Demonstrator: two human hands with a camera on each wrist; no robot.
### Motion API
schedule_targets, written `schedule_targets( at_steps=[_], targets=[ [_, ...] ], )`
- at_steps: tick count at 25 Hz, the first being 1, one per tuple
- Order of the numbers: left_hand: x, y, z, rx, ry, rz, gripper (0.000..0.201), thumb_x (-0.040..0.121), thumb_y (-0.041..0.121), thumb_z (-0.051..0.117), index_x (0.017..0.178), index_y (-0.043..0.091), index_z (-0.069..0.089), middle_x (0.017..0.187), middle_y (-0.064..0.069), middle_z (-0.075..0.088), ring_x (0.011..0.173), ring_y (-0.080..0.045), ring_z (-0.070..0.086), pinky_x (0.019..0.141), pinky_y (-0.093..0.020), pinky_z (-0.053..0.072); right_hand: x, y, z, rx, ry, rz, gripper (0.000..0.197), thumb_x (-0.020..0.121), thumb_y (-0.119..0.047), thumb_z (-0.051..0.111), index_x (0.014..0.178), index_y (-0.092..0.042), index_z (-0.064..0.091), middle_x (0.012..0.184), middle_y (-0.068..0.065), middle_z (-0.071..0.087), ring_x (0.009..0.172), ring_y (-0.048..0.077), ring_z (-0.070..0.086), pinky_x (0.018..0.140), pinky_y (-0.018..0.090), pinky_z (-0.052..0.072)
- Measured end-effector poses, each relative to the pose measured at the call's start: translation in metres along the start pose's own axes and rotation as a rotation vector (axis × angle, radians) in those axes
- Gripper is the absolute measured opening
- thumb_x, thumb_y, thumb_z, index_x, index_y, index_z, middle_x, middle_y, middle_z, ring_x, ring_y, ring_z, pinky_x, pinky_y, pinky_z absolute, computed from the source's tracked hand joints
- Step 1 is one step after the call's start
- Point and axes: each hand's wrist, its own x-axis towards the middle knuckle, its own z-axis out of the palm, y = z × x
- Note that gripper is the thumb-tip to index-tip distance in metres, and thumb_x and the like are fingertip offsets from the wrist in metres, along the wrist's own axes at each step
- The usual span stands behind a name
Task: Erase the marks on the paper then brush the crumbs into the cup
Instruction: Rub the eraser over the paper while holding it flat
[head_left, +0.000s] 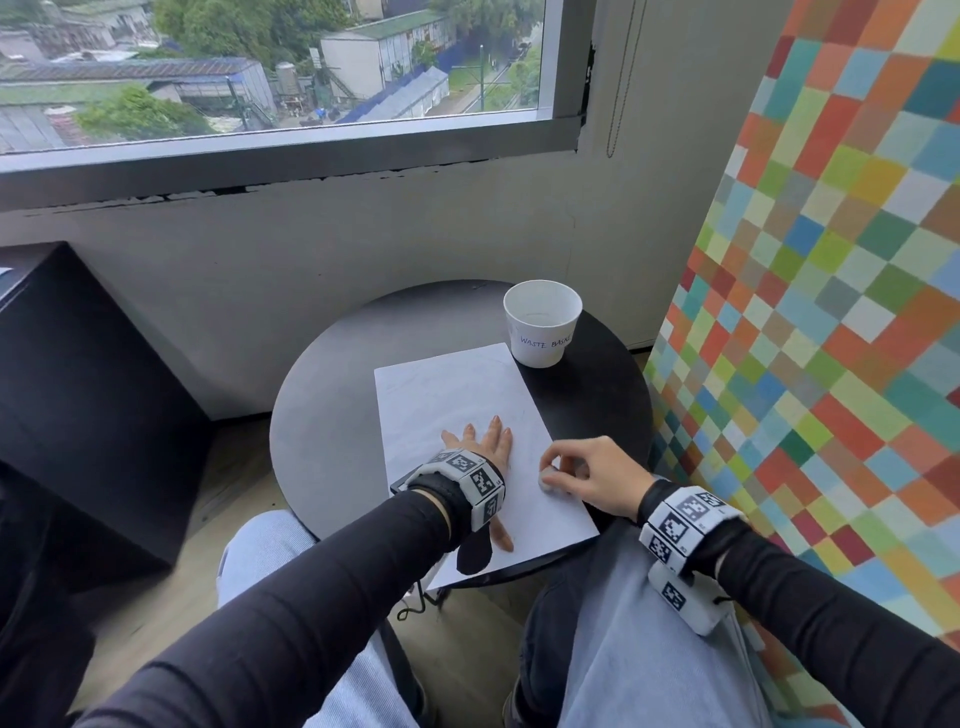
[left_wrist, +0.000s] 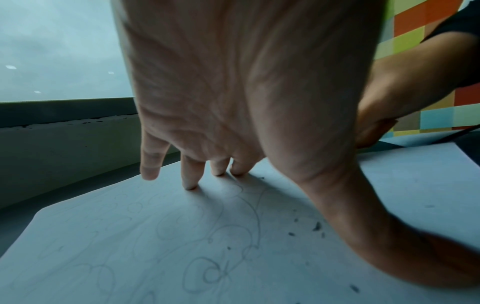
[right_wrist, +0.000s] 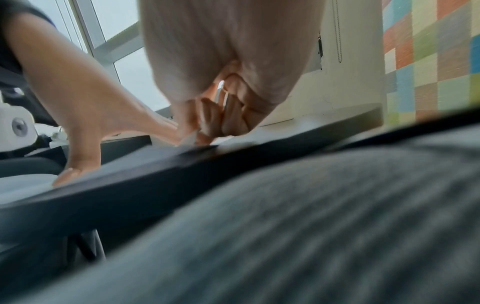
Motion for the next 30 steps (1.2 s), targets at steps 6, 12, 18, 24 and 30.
schedule_targets(
  at_steps=[6,12,18,24,30],
  targets=[
    [0.001,0.0,0.0,-0.006,0.003,-0.003,0.151,0.06,0.065,0.083,0.153,0.011,-0.024,0.161,-0.008,-0.028,0.149,-0.042,-0.011,0.117,-0.064,0.003,-0.008,0.002,-0.002,0.012,-0.046,-0.018,0.006,0.083,-0.03,0.072,0.084,-0.025,0.07,0.063,-0.005,0.06,0.054,0.004,0.048,0.057,0.012,0.039],
    [0.004,-0.001,0.003,-0.026,0.001,0.002,0.153,0.059,0.065,0.084,0.153,0.012,-0.024,0.161,-0.008,-0.029,0.149,-0.042,-0.013,0.116,-0.066,0.003,-0.013,0.001,-0.004,0.069,-0.186,-0.003,0.003,0.083,-0.026,0.071,0.083,-0.024,0.069,0.065,-0.002,0.059,0.058,0.003,0.05,0.06,0.014,0.042],
    [0.007,0.001,0.004,-0.009,0.015,-0.008,0.153,0.058,0.065,0.084,0.153,0.011,-0.023,0.161,-0.009,-0.027,0.149,-0.043,-0.008,0.117,-0.066,0.006,0.002,-0.001,0.004,-0.017,0.009,-0.014,0.009,0.086,-0.028,0.068,0.082,-0.032,0.061,0.063,-0.011,0.056,0.053,0.005,0.044,0.057,0.017,0.039],
    [0.008,-0.001,0.004,-0.012,0.02,-0.005,0.154,0.056,0.067,0.084,0.153,0.012,-0.023,0.161,-0.008,-0.027,0.149,-0.043,-0.009,0.115,-0.066,0.005,-0.012,0.0,-0.002,0.028,-0.145,0.006,0.003,0.084,-0.027,0.07,0.082,-0.025,0.068,0.065,-0.004,0.059,0.058,0.004,0.049,0.062,0.018,0.046],
    [0.008,0.001,0.005,-0.01,0.018,-0.016,0.155,0.056,0.066,0.084,0.152,0.011,-0.024,0.161,-0.009,-0.028,0.149,-0.044,-0.01,0.116,-0.066,0.004,-0.002,0.001,0.001,-0.021,-0.052,0.003,0.005,0.085,-0.031,0.068,0.082,-0.03,0.064,0.066,-0.004,0.06,0.059,0.007,0.049,0.062,0.023,0.046]
  ],
)
